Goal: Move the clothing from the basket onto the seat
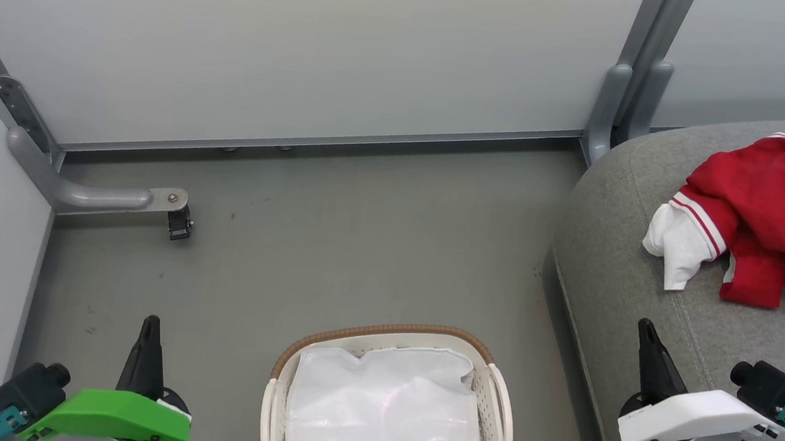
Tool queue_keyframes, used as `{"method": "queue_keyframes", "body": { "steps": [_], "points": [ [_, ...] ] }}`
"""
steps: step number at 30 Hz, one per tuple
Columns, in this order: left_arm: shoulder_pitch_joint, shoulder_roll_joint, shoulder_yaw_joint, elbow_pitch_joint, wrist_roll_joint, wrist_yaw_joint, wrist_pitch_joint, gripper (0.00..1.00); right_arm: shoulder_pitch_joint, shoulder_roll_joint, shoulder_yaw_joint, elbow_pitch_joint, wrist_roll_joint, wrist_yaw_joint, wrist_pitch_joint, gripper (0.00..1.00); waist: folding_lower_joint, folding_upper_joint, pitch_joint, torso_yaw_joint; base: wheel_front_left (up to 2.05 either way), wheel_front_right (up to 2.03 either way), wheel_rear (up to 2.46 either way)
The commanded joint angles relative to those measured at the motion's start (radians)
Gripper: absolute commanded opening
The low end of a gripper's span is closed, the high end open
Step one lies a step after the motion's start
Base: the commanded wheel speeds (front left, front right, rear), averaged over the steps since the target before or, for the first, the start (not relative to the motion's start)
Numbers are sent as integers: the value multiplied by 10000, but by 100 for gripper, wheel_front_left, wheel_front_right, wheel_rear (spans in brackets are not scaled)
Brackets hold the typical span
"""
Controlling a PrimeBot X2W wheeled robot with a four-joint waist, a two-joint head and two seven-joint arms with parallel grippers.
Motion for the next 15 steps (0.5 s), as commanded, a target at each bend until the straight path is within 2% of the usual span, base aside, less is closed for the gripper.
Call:
{"method": "queue_keyframes", "body": {
  "steps": [1,15],
  "points": [
    [-321,22,103,-161,-343,-33,73,0,-81,-61,-76,-176,379,-3,89,0,0,0,-6,-5,0,0,0],
    [-427,24,377,-272,-1910,-93,560,0,-62,-77,-316,-273,2198,-4,574,0,0,0,-61,-56,0,0,0]
  ]
}}
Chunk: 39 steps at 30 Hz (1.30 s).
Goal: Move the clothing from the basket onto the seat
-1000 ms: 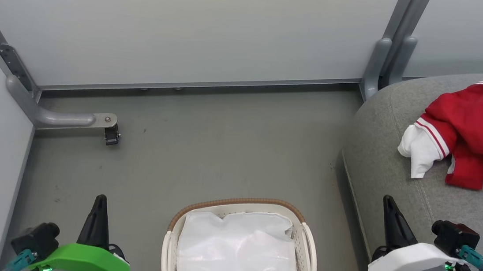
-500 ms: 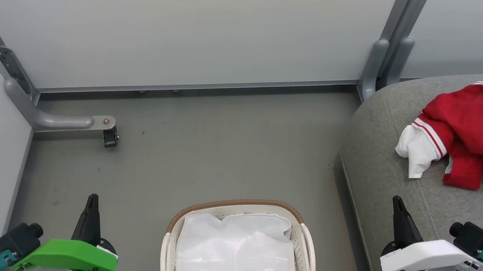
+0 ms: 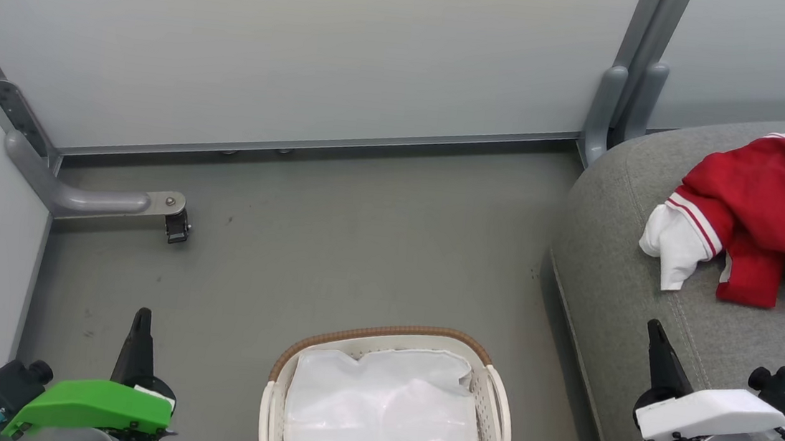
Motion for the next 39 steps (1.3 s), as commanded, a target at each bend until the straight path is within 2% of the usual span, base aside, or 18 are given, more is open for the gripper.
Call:
{"method": "queue_keyframes", "body": {
  "steps": [1,39],
  "points": [
    [-276,25,97,-155,-275,-74,69,0,-61,-64,-68,-162,330,-3,91,0,0,0,-6,-5,0,0,0],
    [-507,32,674,-370,-3627,-179,1104,0,-12,-86,-598,-352,4174,-6,1124,0,0,0,-156,-144,0,0,0]
  ]
}}
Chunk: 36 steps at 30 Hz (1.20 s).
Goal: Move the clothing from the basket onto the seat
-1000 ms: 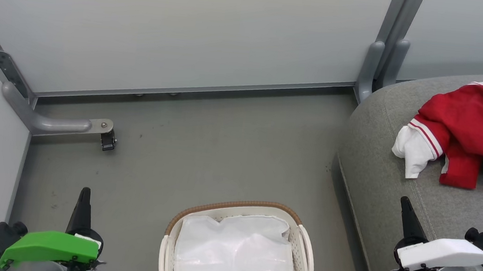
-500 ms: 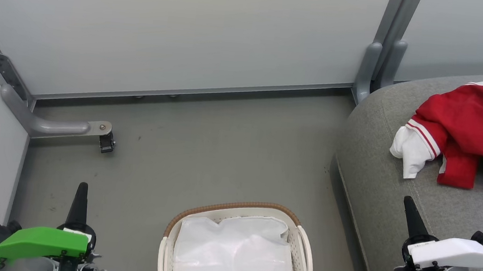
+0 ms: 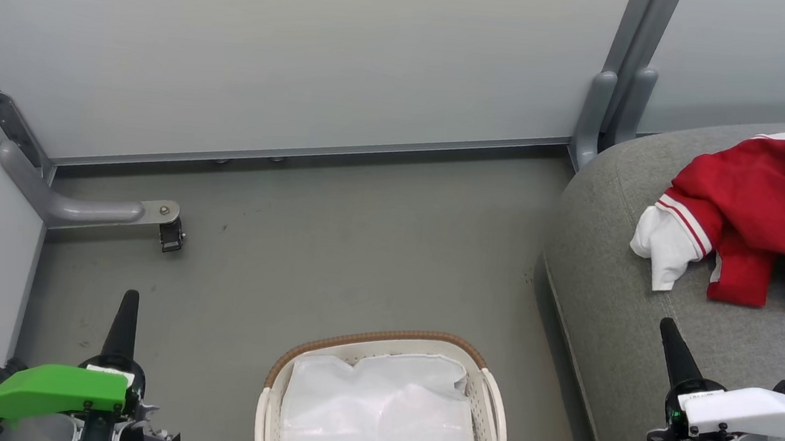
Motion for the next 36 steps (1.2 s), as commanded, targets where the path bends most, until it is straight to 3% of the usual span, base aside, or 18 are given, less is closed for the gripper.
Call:
{"method": "queue_keyframes", "body": {
  "steps": [1,36],
  "points": [
    [-236,32,74,-86,-240,-49,54,0,-11,-65,-57,-103,227,-6,60,0,0,0,-6,-5,0,0,0],
    [-366,39,473,-227,-2548,-126,774,0,35,-71,-426,-222,2884,-7,777,0,0,0,-148,-137,0,0,0]
  ]
}}
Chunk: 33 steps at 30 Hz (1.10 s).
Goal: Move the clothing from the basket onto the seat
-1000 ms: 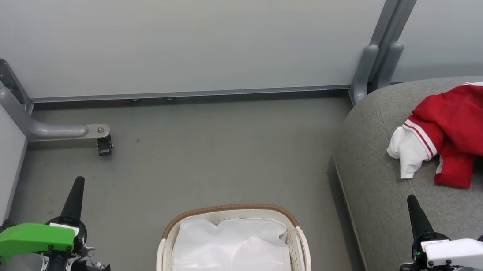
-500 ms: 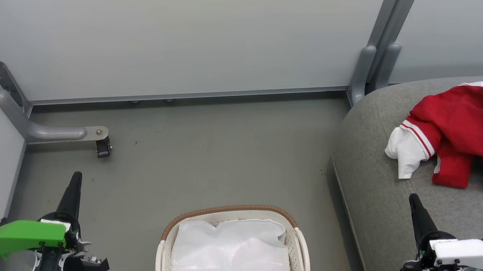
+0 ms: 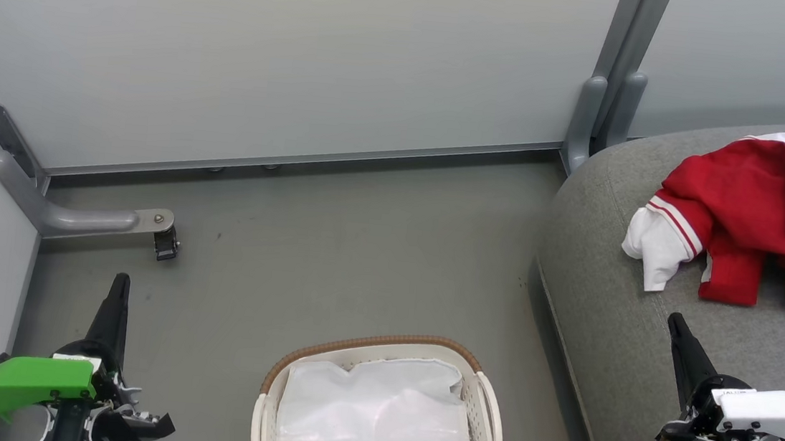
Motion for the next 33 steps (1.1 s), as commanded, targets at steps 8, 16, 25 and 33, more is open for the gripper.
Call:
{"method": "queue_keyframes", "body": {
  "steps": [8,16,25,33],
  "points": [
    [-146,40,84,-45,-326,-52,116,0,41,-55,-72,-62,369,-2,94,0,0,0,-19,-17,0,0,0],
    [-146,40,82,-46,-326,-52,116,0,41,-52,-75,-60,364,-2,98,0,0,0,-19,-17,0,0,0],
    [-145,40,82,-46,-325,-52,116,0,40,-48,-78,-60,358,-2,103,0,0,0,-19,-17,0,0,0],
    [-145,40,81,-47,-326,-52,115,0,40,-45,-81,-58,355,-2,106,0,0,0,-19,-17,0,0,0]
  ]
}}
